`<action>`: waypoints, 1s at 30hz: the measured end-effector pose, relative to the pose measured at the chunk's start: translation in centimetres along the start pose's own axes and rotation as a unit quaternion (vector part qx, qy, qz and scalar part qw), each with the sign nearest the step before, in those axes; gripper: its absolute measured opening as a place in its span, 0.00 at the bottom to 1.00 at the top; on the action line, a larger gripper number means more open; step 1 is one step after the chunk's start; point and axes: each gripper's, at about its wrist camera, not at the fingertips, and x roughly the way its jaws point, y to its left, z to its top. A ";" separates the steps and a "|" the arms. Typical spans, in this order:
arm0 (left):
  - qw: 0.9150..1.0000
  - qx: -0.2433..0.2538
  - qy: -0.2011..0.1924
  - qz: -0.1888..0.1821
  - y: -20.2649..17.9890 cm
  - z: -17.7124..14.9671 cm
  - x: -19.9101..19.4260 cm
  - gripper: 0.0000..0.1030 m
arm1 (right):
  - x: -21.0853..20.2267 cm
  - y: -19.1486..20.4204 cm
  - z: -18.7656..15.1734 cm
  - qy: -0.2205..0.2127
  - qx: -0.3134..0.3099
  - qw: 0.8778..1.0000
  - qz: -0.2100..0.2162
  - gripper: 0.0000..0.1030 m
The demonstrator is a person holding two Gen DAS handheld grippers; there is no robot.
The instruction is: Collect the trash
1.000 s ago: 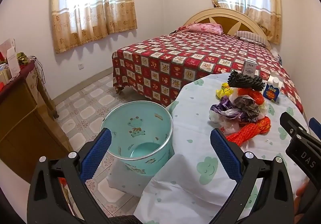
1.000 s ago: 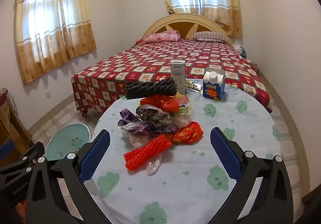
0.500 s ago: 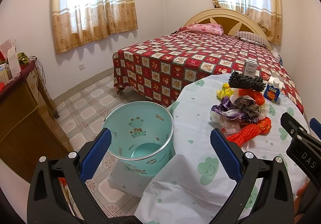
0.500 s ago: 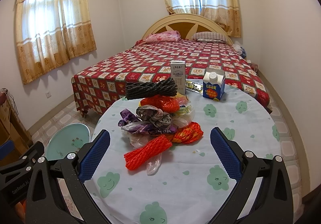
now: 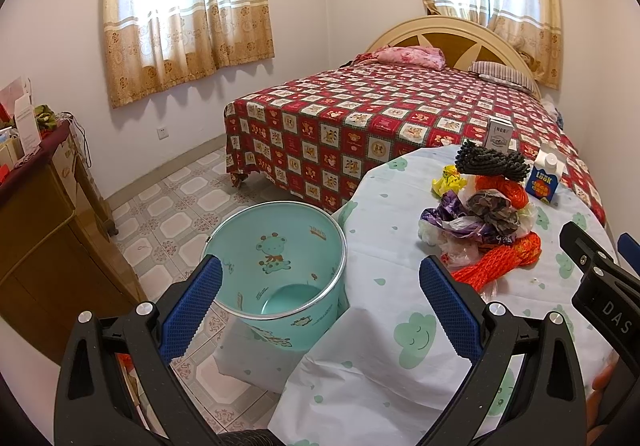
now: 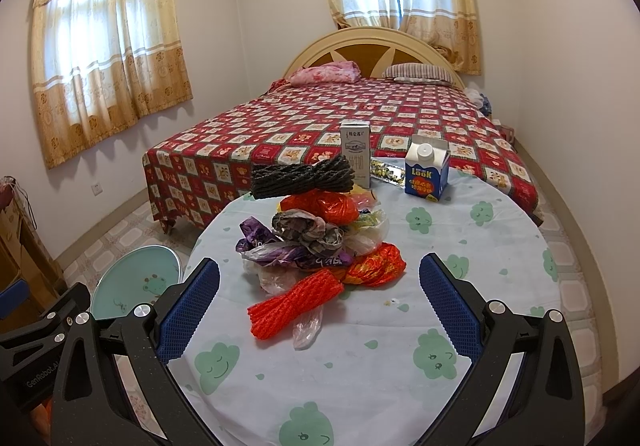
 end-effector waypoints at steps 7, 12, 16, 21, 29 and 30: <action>1.000 0.000 0.000 0.000 0.2 0.0 -0.1 0.94 | 0.1 0.0 0.0 0.000 0.000 1.000 0.000 0.95; 1.000 0.000 0.001 0.000 0.6 0.2 -0.4 0.94 | 0.1 0.0 0.0 0.000 0.000 1.000 0.001 0.95; 1.000 0.000 0.000 0.000 0.1 0.0 0.0 0.94 | 0.1 0.0 -0.1 0.000 -0.001 1.000 0.000 0.95; 1.000 0.001 0.000 0.000 0.2 0.0 -0.1 0.94 | 0.2 -0.1 -0.1 0.000 0.002 1.000 0.000 0.95; 1.000 0.000 0.003 0.000 0.5 0.0 0.0 0.94 | 0.4 -0.4 0.0 0.002 0.000 1.000 -0.001 0.95; 1.000 0.000 0.004 0.000 0.4 -0.2 0.3 0.94 | 0.5 -0.5 0.0 0.003 -0.001 1.000 -0.001 0.95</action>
